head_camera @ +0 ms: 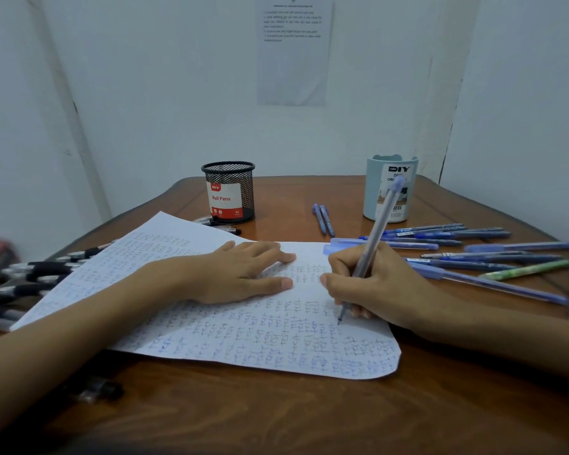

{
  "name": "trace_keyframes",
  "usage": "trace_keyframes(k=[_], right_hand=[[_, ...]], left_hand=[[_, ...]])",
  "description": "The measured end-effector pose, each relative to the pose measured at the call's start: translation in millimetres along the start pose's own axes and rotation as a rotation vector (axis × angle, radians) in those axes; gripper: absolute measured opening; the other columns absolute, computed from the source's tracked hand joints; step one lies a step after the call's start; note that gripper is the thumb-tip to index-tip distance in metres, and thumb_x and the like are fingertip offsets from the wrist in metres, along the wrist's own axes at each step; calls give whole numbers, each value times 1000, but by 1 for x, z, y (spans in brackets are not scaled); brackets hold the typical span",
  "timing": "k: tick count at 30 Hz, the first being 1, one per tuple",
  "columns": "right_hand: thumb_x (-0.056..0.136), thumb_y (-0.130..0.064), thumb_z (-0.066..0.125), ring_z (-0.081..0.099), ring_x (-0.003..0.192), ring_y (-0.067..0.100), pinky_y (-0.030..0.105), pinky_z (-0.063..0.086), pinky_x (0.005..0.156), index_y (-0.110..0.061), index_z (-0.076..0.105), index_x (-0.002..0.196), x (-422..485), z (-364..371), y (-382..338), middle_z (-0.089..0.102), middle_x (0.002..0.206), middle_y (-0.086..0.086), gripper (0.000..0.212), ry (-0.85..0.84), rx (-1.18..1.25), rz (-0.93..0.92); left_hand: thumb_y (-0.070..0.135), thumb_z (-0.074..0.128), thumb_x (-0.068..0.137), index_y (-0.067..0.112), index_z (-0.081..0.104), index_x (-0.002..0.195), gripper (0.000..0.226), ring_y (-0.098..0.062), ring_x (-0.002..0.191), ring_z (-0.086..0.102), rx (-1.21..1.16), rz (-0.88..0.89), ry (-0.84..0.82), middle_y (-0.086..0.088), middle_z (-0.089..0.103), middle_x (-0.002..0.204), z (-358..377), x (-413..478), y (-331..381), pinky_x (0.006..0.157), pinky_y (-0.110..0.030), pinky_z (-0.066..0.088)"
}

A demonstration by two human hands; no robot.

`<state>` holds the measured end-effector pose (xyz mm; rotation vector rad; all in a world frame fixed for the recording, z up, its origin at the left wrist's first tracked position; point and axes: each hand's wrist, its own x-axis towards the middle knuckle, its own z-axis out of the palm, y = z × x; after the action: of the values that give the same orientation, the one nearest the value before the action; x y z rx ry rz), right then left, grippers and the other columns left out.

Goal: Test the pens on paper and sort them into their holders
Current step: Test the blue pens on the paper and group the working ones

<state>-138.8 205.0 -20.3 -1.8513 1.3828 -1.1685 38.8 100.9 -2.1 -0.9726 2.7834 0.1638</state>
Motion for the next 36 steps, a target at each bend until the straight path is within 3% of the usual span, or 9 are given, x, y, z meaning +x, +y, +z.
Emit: trace_keyframes(k=[7,10,13,16,19,25,29,36], right_hand=[[85,-2,59,45,38,2,12,40,43,-11,41,49,0,1,0,42,39,-6,42,96,-43,-7],[86,-18,62,46,39,1,12,38,39,-11,49,54,1,-6,-6,51,44,-5,35,217,44,33],[91,-39,50,36,32,6,16,31,33,-10,55,60,12,-29,-4,44,40,-3,43,408,246,183],[101,-31,32,25,29,6,14,22,30,-9,55,67,21,-52,2,33,34,-5,46,555,367,217],[97,-18,36,27,31,4,15,24,31,-12,53,74,22,-61,7,36,40,-4,29,614,315,245],[97,-15,47,44,38,5,14,36,33,-15,49,85,23,-60,16,52,60,4,12,518,201,257],[92,-11,56,52,50,11,14,42,38,-14,53,79,24,-60,14,59,69,6,14,413,92,215],[87,-5,62,58,46,8,17,47,41,-9,54,68,20,-58,12,62,60,6,21,298,113,199]], left_hand=[[53,24,94,38,10,146,56,-10,142,8,-18,12,9,13,5,156,-1,2,-1,114,-36,5],[54,29,93,37,16,145,57,-11,136,22,-70,21,1,13,12,152,-5,3,-2,110,-32,17],[47,42,94,25,25,142,56,-11,127,33,-84,48,57,8,26,142,-13,7,4,98,-21,27],[31,49,95,19,30,141,51,-10,123,38,-97,169,233,5,37,140,-23,18,23,90,-13,28],[26,49,96,17,33,142,50,-11,127,38,-123,230,275,3,38,145,-23,36,41,96,-16,27],[24,53,94,16,57,126,33,-19,108,51,-84,222,447,-5,53,121,-3,63,42,87,-27,41],[14,64,87,7,68,105,20,-17,89,60,-197,262,552,-5,63,101,-4,65,34,67,-9,41],[12,66,85,10,68,100,15,-7,80,59,-488,234,560,3,65,91,-8,61,25,74,-10,47]])
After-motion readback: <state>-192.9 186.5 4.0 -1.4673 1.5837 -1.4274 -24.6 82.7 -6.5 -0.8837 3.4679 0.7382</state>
